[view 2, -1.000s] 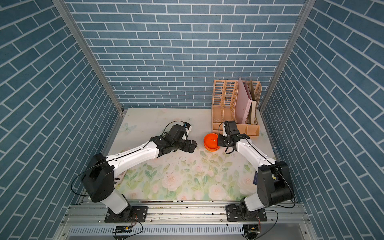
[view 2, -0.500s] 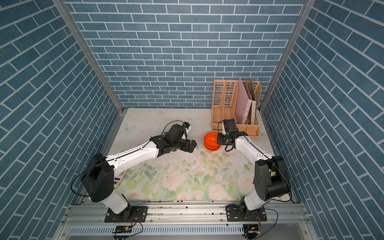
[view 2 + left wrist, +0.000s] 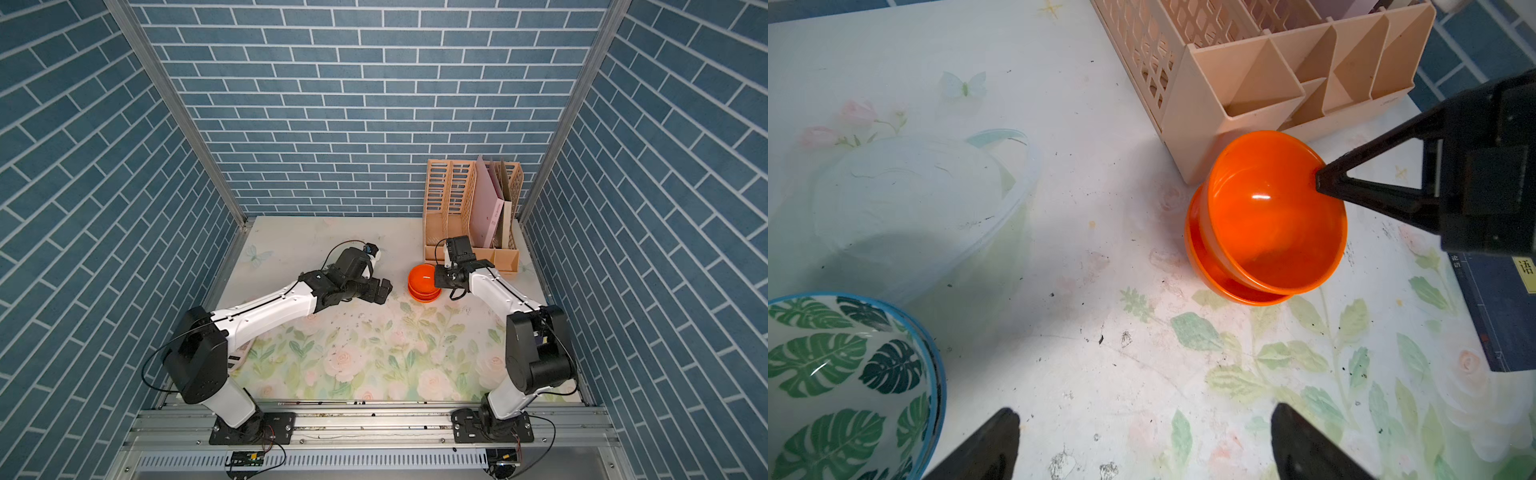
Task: Stack the bowls
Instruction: Place the bowl on the bowl.
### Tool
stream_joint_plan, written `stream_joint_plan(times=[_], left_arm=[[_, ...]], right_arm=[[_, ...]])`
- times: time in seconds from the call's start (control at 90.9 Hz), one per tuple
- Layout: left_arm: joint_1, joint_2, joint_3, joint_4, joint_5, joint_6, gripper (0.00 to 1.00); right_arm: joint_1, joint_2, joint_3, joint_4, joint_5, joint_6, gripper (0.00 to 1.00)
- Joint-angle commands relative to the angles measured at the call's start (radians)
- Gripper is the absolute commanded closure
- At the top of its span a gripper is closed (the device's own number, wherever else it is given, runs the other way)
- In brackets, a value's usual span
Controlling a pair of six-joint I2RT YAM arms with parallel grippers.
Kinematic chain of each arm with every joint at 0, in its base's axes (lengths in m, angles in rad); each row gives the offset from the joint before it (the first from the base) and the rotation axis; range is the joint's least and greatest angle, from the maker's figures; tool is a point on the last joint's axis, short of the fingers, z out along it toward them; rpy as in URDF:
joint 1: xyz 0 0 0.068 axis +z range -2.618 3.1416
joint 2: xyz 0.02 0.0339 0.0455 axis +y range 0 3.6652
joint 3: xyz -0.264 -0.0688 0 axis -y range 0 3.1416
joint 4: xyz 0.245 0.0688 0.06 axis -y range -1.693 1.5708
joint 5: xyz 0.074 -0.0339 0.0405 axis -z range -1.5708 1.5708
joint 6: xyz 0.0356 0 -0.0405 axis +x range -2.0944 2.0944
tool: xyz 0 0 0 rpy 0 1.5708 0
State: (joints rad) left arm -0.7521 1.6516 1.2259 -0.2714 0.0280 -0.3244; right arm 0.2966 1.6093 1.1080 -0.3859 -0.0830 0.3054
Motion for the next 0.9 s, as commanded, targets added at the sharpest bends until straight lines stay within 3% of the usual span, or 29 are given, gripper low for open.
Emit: stream_joint_plan(times=[0.0,0.891], left_arm=[[0.007,0.001,-0.008,0.002,0.005,0.004,0.03],[0.014,-0.007,-0.012,0.006,0.004,0.005,0.03]], right_arm=[[-0.005,0.014,0.020,-0.003,-0.006,-0.025,1.00],[-0.005,0.044,0.017,-0.010,-0.003,-0.040,1.00]])
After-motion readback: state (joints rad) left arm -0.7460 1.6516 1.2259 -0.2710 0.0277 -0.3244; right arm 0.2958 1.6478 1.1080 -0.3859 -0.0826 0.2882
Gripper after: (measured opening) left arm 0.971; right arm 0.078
